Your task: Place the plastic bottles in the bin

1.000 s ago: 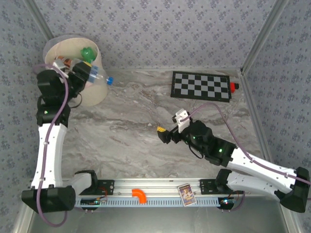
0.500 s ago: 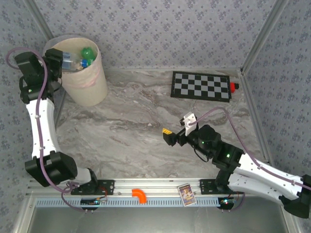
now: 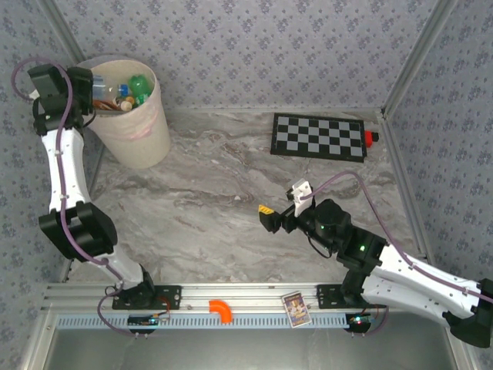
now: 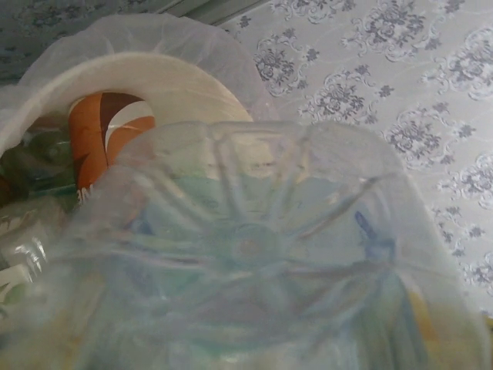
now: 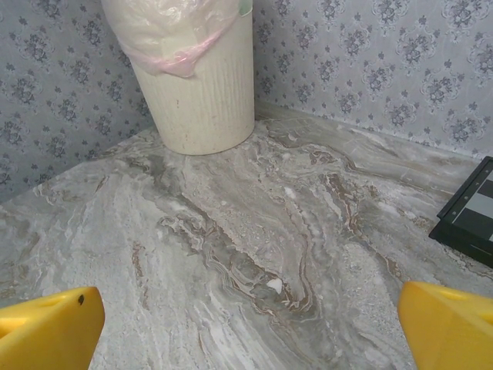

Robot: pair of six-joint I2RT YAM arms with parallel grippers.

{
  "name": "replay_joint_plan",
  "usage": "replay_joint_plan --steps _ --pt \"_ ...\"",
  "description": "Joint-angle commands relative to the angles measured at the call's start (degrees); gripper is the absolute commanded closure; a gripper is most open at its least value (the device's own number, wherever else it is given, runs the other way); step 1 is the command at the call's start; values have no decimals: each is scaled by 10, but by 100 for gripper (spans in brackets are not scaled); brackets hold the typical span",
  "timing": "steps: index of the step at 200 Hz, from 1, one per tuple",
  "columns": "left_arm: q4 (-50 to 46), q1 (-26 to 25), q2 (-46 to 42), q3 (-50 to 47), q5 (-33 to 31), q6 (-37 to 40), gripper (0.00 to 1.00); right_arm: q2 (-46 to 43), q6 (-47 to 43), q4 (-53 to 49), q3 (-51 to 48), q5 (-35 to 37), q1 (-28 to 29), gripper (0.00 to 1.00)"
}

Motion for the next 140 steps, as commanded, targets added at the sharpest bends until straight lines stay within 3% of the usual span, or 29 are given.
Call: replay_joint_plan --steps 1,21,140 --pt "-50 4 34 87 -11 5 24 -9 13 -11 -4 6 -3 0" --pt "-79 4 57 124 -2 -1 0 -9 15 -12 -4 9 -3 1" --pt "-107 -22 36 162 -22 53 0 -2 16 1 -5 2 -5 0"
